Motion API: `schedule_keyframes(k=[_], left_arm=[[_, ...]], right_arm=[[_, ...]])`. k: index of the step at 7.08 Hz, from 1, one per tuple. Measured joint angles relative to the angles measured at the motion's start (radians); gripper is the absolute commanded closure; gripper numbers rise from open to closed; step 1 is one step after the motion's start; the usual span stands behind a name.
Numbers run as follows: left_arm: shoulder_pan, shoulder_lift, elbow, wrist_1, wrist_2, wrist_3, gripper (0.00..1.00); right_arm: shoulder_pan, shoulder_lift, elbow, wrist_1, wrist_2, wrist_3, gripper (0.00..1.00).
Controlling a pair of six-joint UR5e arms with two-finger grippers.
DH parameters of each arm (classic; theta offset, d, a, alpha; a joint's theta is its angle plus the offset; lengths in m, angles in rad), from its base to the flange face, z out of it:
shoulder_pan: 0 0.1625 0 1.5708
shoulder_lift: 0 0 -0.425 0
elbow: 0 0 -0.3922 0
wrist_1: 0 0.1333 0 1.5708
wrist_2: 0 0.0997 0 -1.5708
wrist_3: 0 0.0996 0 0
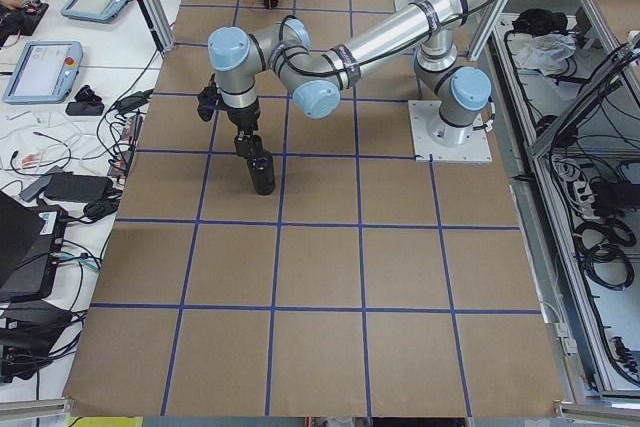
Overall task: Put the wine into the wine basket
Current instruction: 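Lower the left gripper over the bottle neck and close on it, then lift the bottle by its neck and swing it upright toward the table center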
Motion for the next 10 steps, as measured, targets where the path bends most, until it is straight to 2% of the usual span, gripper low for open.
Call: schedule_keyframes(k=[3,4,5,6,7,8,9,10], left_arm=[[0.0,-0.003,-0.002,0.0,0.006,0.003,0.11],[0.0,-0.005,-0.005,0.0,0.01,0.003,0.17],[0.0,-0.007,-0.007,-0.002,0.012,0.003,0.27],[0.0,-0.008,-0.007,-0.007,0.012,0.003,0.56],[0.001,-0.01,-0.008,-0.015,0.013,0.003,0.72],[0.002,-0.01,-0.008,-0.026,0.014,0.002,0.93],[0.003,-0.011,-0.008,-0.036,0.017,0.002,1.0],[0.003,-0.011,-0.008,-0.043,0.018,0.002,1.0]], right_arm=[[0.001,0.0,0.001,0.0,0.001,-0.001,0.0],[0.001,0.0,0.002,-0.001,0.001,-0.001,0.0],[0.001,0.0,0.002,-0.001,0.001,-0.001,0.0],[0.001,-0.001,0.003,-0.001,0.001,0.0,0.0],[0.001,-0.001,0.003,-0.001,0.001,0.0,0.0],[0.001,-0.001,0.003,-0.001,0.001,0.001,0.0],[0.001,-0.001,0.003,-0.001,0.0,0.003,0.0],[0.001,-0.001,0.003,-0.001,0.0,0.004,0.0]])
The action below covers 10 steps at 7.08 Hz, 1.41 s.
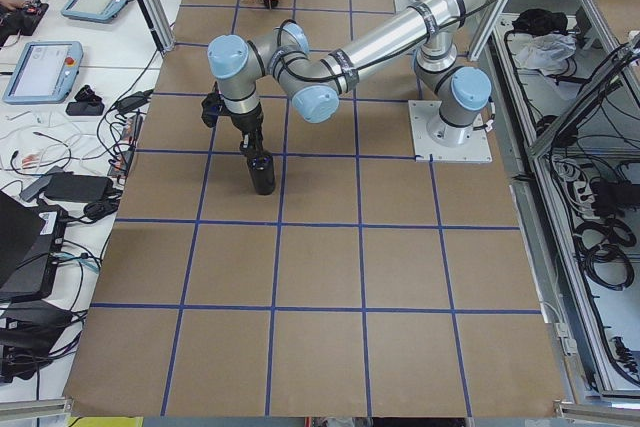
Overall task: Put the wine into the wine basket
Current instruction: 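Lift the bottle by its neck and swing it upright toward the table center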
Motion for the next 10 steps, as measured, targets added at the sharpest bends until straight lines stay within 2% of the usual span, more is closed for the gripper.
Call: schedule_keyframes(k=[3,6,10], left_arm=[[0.0,0.007,0.002,-0.009,0.034,0.001,1.0],[-0.019,0.05,0.015,-0.029,0.024,-0.048,1.0],[-0.186,0.121,0.013,-0.034,-0.009,-0.299,1.0]], right_arm=[[0.0,0.0,0.0,0.001,-0.001,0.001,0.0],[0.0,0.0,0.001,0.003,-0.001,-0.001,0.0],[-0.002,0.001,0.007,0.005,-0.003,-0.003,0.0]])
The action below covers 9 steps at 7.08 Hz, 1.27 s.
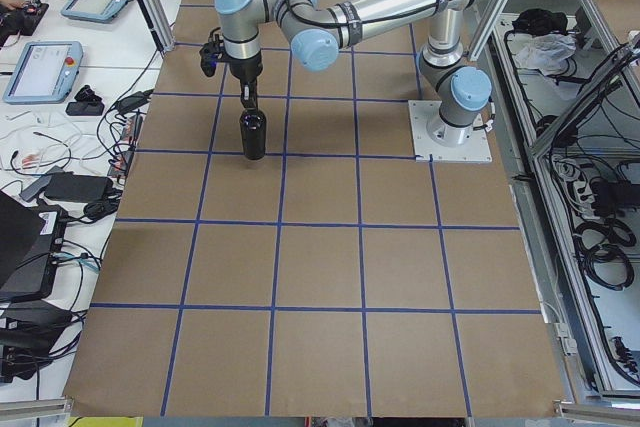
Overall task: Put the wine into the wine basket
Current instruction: 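Lift the bottle by its neck and swing it upright toward the table center, then lower the upright bottle onto the table center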
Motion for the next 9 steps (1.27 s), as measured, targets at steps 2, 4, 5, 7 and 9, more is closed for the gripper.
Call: schedule_keyframes(k=[2,4,5,7,9], left_arm=[[-0.104,0.033,-0.009,-0.024,-0.002,-0.129,1.0],[-0.2,0.07,-0.022,-0.062,-0.005,-0.243,1.0],[-0.25,0.086,-0.038,-0.068,-0.008,-0.293,1.0],[-0.353,0.113,-0.081,-0.067,-0.035,-0.379,1.0],[-0.445,0.14,-0.156,-0.056,-0.061,-0.457,1.0]], right_arm=[[0.0,0.0,0.001,0.0,0.001,0.0,0.0],[0.0,0.0,0.001,-0.001,0.001,-0.001,0.0],[0.0,0.001,0.001,-0.001,0.001,-0.001,0.0],[0.0,0.0,0.001,-0.001,0.0,-0.001,0.0],[-0.001,-0.001,0.0,-0.004,0.0,-0.001,0.0]])
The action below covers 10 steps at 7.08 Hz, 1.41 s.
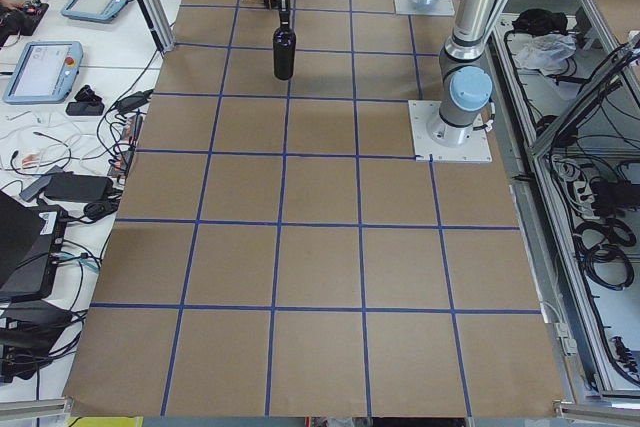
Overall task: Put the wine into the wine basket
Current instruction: 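Lower the upright bottle onto the table center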
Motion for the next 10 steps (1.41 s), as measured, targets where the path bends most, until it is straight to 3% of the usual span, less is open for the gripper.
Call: schedule_keyframes(k=[5,10], left_arm=[[-0.128,0.053,-0.135,-0.006,-0.047,-0.054,1.0],[-0.159,0.064,-0.204,-0.012,-0.049,-0.054,1.0]], right_arm=[[0.003,-0.011,0.004,0.003,0.006,0.007,0.0],[0.005,-0.014,0.015,0.004,0.009,0.011,0.0]])
